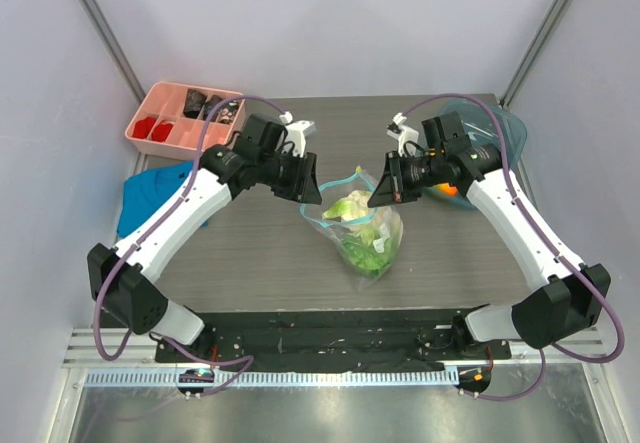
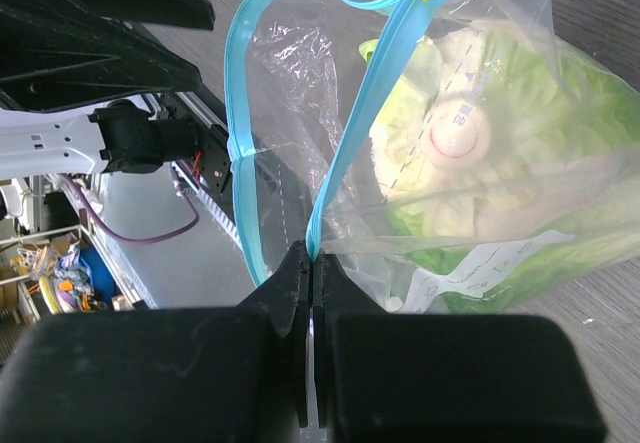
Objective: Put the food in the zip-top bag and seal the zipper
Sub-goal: Adjust the zipper food storage bag at the center of the board.
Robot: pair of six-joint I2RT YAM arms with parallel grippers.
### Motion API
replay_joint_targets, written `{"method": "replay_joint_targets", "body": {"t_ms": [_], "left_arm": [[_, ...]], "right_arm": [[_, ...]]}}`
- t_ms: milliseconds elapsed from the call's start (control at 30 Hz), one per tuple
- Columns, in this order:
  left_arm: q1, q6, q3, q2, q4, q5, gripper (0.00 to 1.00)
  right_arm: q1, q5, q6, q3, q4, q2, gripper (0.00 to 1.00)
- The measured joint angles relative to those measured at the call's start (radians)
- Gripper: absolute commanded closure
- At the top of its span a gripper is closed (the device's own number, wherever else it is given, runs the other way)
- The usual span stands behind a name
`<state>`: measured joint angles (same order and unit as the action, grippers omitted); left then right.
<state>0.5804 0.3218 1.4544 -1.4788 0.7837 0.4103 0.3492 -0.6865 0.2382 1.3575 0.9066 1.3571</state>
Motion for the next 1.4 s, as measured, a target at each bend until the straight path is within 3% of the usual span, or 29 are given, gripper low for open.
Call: {"method": "replay_joint_targets", "body": {"t_ms": [100, 233, 467, 633, 800, 900, 1033, 1300, 1400], "left_arm": [[0.001, -0.012, 0.000, -0.016, 0.000, -0.029, 0.47], [0.002, -0.021, 0.001, -0.051, 0.000, -0.040, 0.54], [0.012, -0.005, -0.066, 0.038, -0.061, -0.006, 0.39], [0.026, 0.051, -0.119, 0.119, -0.061, -0.082, 0.38], [0.022, 0.113, -0.179, 0.097, -0.055, -0.137, 0.38], [0.021, 0.135, -0.181, 0.048, -0.052, -0.143, 0.53], [0.021, 0.153, -0.150, -0.023, -0.048, -0.122, 0.99], [0.023, 0.136, 0.027, -0.039, -0.031, -0.034, 1.00], [0.022, 0.124, 0.048, -0.035, -0.027, -0.003, 1.00]], "right_arm": [[0.000, 0.000, -0.005, -0.002, 0.000, -0.003, 0.99], [0.000, 0.002, -0.008, -0.017, 0.004, -0.009, 0.99], [0.000, 0.005, -0.008, -0.026, 0.003, -0.016, 0.99], [0.000, 0.007, -0.007, -0.055, -0.006, -0.035, 0.99], [0.000, 0.008, -0.007, -0.072, -0.013, -0.053, 0.99], [0.000, 0.008, -0.008, -0.077, -0.016, -0.060, 0.99], [0.000, 0.008, -0.008, -0.085, -0.016, -0.066, 0.99], [-0.017, 0.030, -0.019, -0.085, -0.016, -0.070, 0.96], [-0.020, 0.041, -0.023, -0.085, -0.016, -0.070, 0.86]]}}
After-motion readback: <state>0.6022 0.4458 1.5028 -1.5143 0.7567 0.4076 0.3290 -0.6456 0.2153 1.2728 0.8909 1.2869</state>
